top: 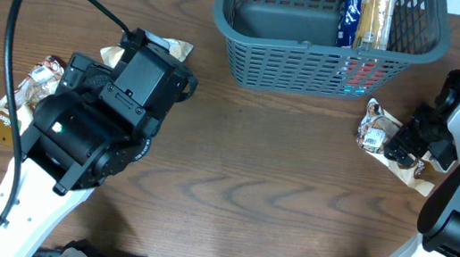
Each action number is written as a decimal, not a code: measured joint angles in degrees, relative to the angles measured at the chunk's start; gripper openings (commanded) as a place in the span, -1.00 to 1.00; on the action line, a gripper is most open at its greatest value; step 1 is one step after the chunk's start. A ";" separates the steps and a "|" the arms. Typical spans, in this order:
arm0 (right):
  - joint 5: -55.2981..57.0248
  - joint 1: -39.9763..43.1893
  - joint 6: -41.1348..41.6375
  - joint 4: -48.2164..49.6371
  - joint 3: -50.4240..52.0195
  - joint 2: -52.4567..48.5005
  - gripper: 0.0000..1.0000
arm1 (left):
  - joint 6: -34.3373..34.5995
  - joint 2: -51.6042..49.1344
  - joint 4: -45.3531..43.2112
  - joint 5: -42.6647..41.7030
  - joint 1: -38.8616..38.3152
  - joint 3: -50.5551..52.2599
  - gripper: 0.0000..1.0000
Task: Pack container
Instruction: 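Lower the right gripper and grasp the brown Pantree bag, then lift the brown bag with the right gripper and drop it into the basket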
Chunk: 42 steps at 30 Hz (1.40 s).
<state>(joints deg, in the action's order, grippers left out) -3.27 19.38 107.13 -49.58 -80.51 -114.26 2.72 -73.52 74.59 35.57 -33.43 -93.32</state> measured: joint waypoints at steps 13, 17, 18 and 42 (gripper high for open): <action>0.48 -0.13 -1.07 -1.81 -0.02 -2.56 0.99 | 0.26 0.00 0.00 0.00 0.00 0.00 0.97; 0.50 -0.13 -1.18 -1.81 -0.02 -3.63 0.98 | 0.26 0.00 0.00 0.00 0.00 0.00 0.98; 0.52 -0.13 -1.40 -1.70 -0.04 -3.85 0.98 | 0.26 0.00 0.00 0.02 0.00 0.00 0.97; -2.56 -0.13 -12.79 1.31 -0.98 -4.31 -0.98 | 0.26 0.00 0.00 0.00 0.00 0.00 0.97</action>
<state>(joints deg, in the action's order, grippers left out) -5.82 19.25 94.35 -48.27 -81.49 -118.56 2.98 -73.52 74.59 35.57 -33.43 -93.32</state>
